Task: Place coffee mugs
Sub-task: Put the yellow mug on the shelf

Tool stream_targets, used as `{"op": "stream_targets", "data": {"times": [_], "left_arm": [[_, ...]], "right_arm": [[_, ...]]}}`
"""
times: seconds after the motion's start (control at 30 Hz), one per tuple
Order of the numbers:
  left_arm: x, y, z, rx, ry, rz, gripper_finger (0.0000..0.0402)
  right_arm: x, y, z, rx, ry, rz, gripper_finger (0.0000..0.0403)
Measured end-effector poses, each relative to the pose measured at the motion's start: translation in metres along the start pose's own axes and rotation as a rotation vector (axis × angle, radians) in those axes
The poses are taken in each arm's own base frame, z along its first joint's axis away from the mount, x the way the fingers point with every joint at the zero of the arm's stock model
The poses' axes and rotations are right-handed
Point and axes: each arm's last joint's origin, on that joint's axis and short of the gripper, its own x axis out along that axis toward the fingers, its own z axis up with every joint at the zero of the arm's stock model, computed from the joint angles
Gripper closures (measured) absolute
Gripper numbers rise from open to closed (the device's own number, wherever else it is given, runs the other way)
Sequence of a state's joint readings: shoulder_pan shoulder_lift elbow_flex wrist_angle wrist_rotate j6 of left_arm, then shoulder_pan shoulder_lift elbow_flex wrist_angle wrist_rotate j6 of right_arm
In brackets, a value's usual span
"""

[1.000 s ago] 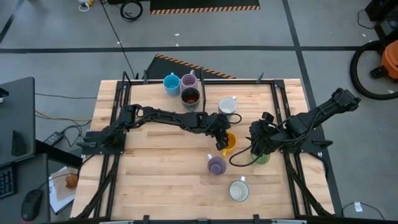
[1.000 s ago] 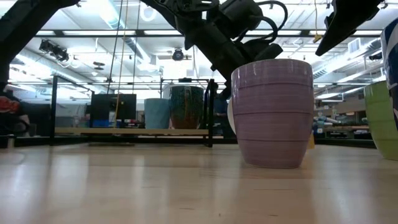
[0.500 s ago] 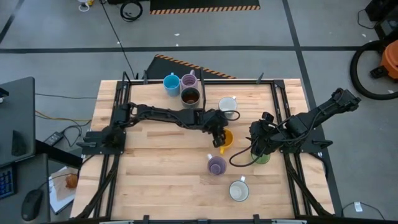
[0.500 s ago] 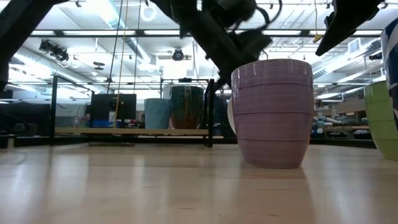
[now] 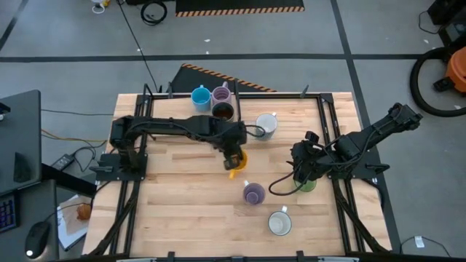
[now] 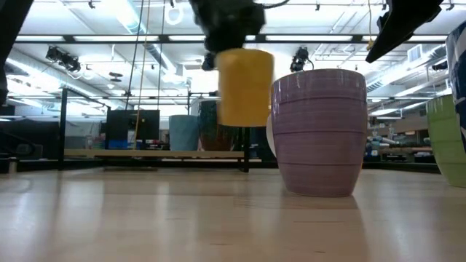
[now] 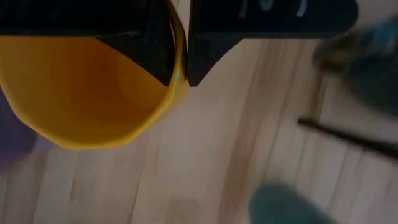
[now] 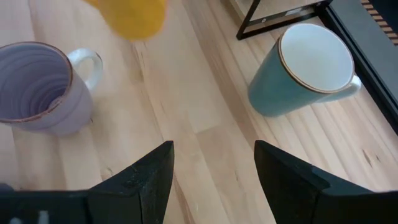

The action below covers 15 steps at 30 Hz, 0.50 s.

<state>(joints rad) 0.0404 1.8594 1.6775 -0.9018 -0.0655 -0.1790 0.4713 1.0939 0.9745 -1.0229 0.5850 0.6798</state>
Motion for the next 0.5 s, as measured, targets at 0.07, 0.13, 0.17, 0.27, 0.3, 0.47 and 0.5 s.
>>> {"op": "stream_targets", "data": {"times": [0.07, 0.13, 0.17, 0.27, 0.3, 0.47, 0.5], "left_arm": [[-0.007, -0.001, -0.008, 0.021, 0.056, 0.056, 0.0370], [-0.012, -0.002, -0.015, 0.039, 0.106, 0.111, 0.0370], [-0.013, -0.004, -0.017, 0.049, 0.117, 0.129, 0.0370], [-0.017, -0.012, -0.023, 0.075, 0.131, 0.150, 0.0370], [-0.018, -0.014, -0.027, 0.083, 0.124, 0.157, 0.0370], [-0.012, -0.010, -0.061, 0.039, 0.128, 0.160, 0.0370], [-0.014, -0.007, -0.068, 0.018, 0.118, 0.166, 0.0370]], "right_arm": [[0.000, 0.000, 0.000, -0.003, -0.002, -0.001, 0.0174], [0.000, 0.000, 0.000, -0.010, -0.008, -0.008, 0.0174], [0.000, 0.000, 0.000, -0.016, -0.010, -0.012, 0.0174], [0.000, 0.000, 0.001, -0.028, -0.018, -0.018, 0.0174], [0.000, 0.000, 0.001, -0.031, -0.021, -0.018, 0.0174], [0.000, 0.001, 0.003, -0.038, -0.037, -0.007, 0.0174], [0.000, 0.002, 0.003, -0.042, -0.043, -0.003, 0.0174]]}}
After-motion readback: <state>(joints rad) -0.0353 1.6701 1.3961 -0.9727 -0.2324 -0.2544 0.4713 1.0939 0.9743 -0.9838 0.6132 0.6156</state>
